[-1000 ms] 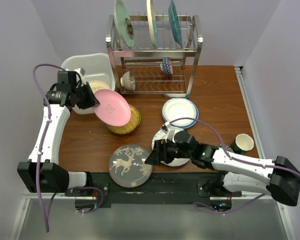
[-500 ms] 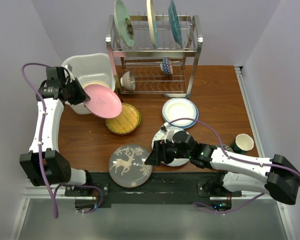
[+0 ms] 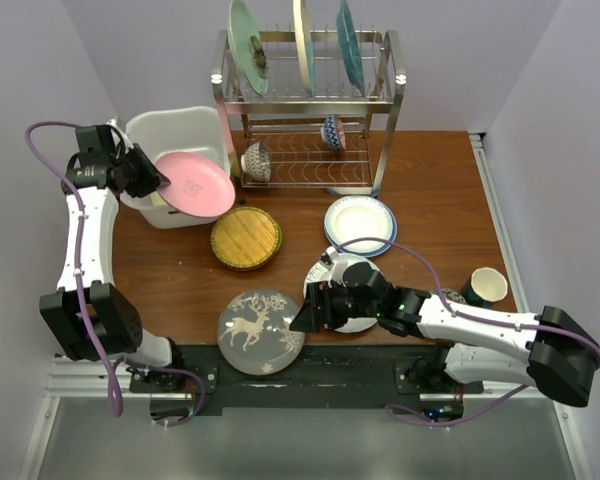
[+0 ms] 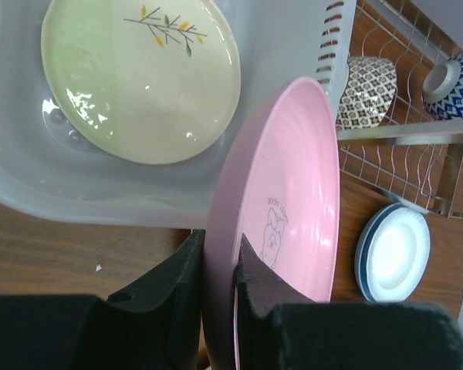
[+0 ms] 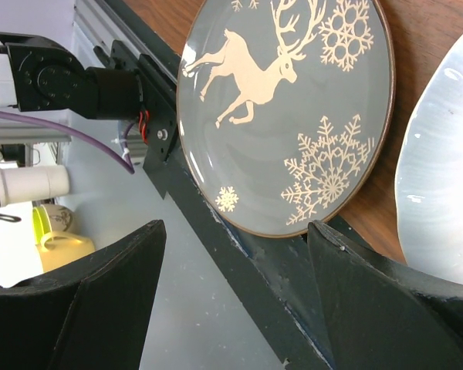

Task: Place the plates into the plastic bin on the countertop
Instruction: Place the plate in the plastic bin.

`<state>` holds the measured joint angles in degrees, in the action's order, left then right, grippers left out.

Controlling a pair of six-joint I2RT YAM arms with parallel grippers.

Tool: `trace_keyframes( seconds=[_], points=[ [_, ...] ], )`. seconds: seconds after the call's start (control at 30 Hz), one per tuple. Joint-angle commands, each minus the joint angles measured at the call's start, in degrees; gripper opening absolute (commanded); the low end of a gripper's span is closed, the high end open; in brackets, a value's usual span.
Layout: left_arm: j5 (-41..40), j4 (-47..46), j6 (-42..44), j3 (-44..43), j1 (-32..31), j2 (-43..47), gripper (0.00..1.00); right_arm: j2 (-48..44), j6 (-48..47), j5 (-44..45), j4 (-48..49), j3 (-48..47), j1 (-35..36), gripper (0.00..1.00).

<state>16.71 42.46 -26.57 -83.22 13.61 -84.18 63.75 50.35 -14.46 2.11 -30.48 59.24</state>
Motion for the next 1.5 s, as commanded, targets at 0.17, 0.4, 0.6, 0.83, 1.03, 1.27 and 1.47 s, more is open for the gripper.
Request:
trace_keyframes(
  seconds=[0.17,0.4,0.6,0.83,1.03,1.27,1.47],
  points=[
    [-1.68,-8.35,-5.25,-7.57,1.16,-4.05,0.0,0.76,-0.25,0.13,0.26,0.16,0.17,0.78],
    [-3.87,-8.79,-5.86,-11.69,1.25,-8.36,0.0,1.82,-0.69,0.13,-0.44,-0.81,0.17,0.78],
    [-5.37,-10.46,-7.35,-13.28,1.95,-10.38,0.0,2.26,-1.21,0.57,-1.49,-1.51,0.17,0.78],
    [-7.48,-12.31,-7.62,-13.99,1.95,-13.81,0.0,2.17,-1.74,1.1,-1.93,-1.95,0.17,0.78],
    [-6.78,-12.93,-7.45,-16.53,2.13,-19.52,0.0,3.66,-2.45,1.19,-3.69,-2.92,0.08,0.78],
    [-5.63,-12.22,-7.98,-20.58,2.13,-25.06,0.0,5.77,-2.8,-0.04,-3.34,-4.06,0.08,0.78],
    [-8.01,-10.03,-5.87,-21.19,2.04,-26.82,0.0,6.21,-3.15,0.04,-3.43,-3.97,0.08,0.78]
  ],
)
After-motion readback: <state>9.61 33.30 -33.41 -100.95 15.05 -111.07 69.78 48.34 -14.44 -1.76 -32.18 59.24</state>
